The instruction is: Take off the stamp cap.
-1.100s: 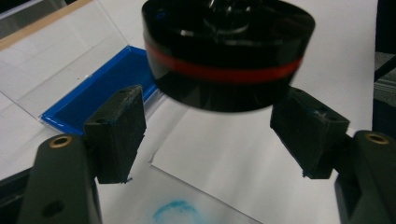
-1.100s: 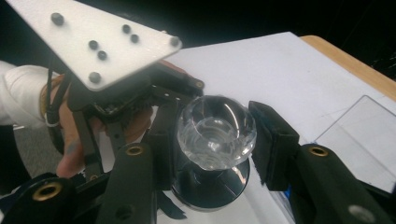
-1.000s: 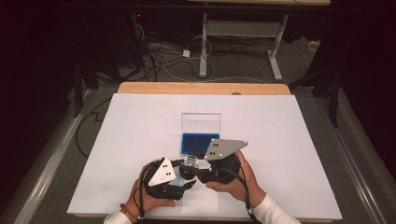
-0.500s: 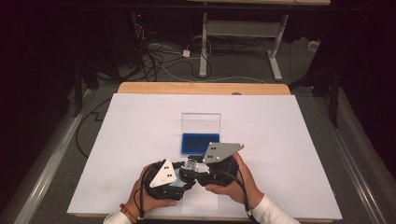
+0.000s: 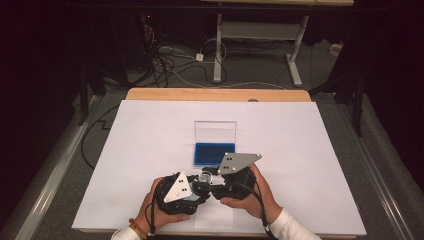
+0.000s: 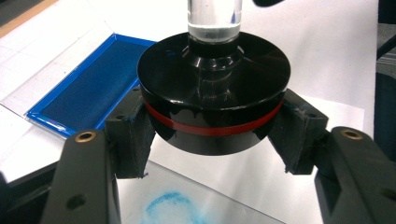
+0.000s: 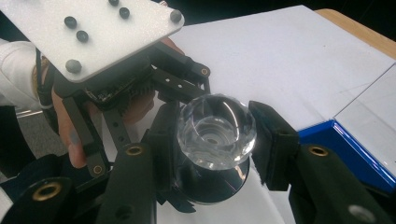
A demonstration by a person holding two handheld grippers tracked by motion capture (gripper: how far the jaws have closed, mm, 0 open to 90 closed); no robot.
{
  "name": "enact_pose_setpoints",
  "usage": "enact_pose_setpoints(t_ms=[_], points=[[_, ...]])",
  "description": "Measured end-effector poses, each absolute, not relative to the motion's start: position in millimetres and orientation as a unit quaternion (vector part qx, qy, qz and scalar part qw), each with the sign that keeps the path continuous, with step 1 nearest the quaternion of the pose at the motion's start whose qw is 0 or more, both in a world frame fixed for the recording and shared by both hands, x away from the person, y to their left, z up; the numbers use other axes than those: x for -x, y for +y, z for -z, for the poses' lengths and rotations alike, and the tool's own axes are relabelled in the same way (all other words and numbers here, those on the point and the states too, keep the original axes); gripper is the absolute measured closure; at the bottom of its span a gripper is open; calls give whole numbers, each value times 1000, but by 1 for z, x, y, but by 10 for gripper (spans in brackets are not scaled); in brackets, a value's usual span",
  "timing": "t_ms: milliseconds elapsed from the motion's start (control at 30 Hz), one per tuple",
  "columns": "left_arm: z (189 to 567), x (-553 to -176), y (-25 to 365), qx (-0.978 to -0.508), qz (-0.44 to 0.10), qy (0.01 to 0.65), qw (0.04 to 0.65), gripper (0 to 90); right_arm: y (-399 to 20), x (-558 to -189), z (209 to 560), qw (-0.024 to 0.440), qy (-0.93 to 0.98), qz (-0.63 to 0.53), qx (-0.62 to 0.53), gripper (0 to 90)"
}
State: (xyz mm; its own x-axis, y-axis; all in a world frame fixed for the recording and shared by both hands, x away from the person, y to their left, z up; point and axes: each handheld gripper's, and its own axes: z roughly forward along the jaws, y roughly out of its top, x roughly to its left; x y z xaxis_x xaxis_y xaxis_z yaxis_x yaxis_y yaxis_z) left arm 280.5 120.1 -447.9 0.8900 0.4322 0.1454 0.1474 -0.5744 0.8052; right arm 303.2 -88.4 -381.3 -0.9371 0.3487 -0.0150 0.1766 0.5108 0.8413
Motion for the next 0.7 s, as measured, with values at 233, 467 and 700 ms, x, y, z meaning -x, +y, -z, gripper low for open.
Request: enact_pose_setpoints(t_ms=[233, 467, 700], points=[[449, -282, 120, -872, -149, 173, 433, 362, -91, -306, 384, 79, 860, -477, -163, 569], [452, -284, 121, -870, -125, 180, 442, 359, -90, -305, 386, 76, 861, -474, -168, 569], [452, -285, 122, -869, -122, 182, 443, 355, -89, -306, 389, 74, 862, -473, -169, 569]])
